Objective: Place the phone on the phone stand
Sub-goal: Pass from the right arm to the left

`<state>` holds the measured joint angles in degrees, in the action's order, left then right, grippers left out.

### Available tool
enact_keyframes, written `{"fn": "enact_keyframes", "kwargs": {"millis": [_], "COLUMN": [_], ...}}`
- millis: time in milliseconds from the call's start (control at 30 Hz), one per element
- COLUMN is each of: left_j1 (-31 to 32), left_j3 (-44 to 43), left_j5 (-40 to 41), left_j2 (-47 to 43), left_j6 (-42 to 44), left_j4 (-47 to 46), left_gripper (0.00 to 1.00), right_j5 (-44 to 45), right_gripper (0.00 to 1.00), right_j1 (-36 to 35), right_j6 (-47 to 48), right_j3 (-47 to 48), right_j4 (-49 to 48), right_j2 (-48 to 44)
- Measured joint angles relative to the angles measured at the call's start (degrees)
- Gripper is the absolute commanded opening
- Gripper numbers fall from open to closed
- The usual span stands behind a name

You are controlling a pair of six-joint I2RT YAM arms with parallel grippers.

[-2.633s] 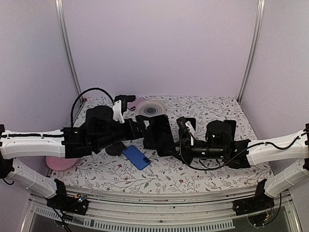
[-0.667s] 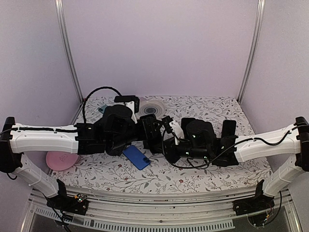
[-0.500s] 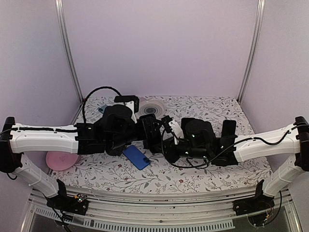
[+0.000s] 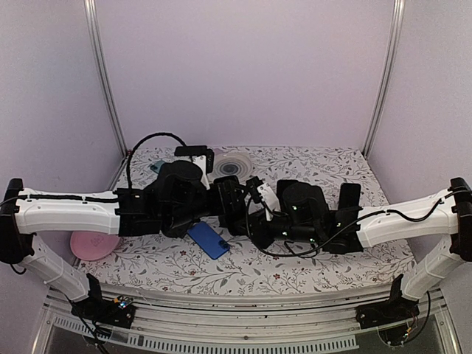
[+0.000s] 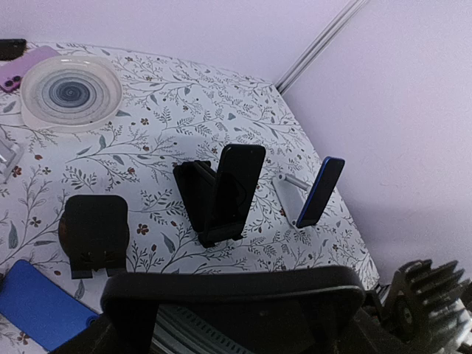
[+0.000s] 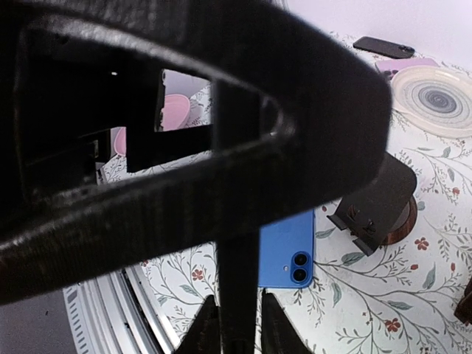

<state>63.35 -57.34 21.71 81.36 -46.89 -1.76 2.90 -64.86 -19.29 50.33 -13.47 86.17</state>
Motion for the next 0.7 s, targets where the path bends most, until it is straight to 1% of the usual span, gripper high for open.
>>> {"fn": "enact_keyframes", "kwargs": {"millis": [100, 233, 267, 367, 400, 433, 567, 700], "left_j1": [0.0, 0.0, 0.0, 0.0, 0.0, 0.0, -0.6, -2.1], "left_j3": [0.2, 0.2, 0.2, 0.3, 0.4, 0.4, 0.7, 0.8], "left_j5": [-0.3, -0.3, -0.3, -0.3, -0.3, -0.2, -0.3, -0.3], "left_j2": [0.0, 0.0, 0.0, 0.0, 0.0, 0.0, -0.1, -0.1], "left_j6": [0.2, 0.4, 0.4, 0.6, 0.6, 0.8, 1.3, 2.2], "left_j4": [0.4, 0.5, 0.5, 0.5, 0.5, 0.5, 0.6, 0.9], "left_gripper": [0.03, 0.02, 0.02, 0.02, 0.02, 0.02, 0.02, 0.02], "right_j5": [0.2, 0.5, 0.5, 0.9, 1.0, 1.1, 1.2, 1.6], "right_gripper": [0.49, 0.71, 0.79, 0.94, 0.97, 0.99, 0.99, 0.99], "right_j1": [0.0, 0.0, 0.0, 0.0, 0.0, 0.0, 0.2, 0.6], "right_j6": [-0.2, 0.0, -0.4, -0.4, -0.4, -0.5, -0.9, -1.7], "right_j3": [0.1, 0.1, 0.1, 0.1, 0.1, 0.1, -0.2, -2.6], "right_j4": [0.1, 0.2, 0.2, 0.3, 0.3, 0.3, 0.2, 0.3], "right_j2": [0.1, 0.1, 0.1, 0.1, 0.1, 0.1, -0.2, -3.0]}}
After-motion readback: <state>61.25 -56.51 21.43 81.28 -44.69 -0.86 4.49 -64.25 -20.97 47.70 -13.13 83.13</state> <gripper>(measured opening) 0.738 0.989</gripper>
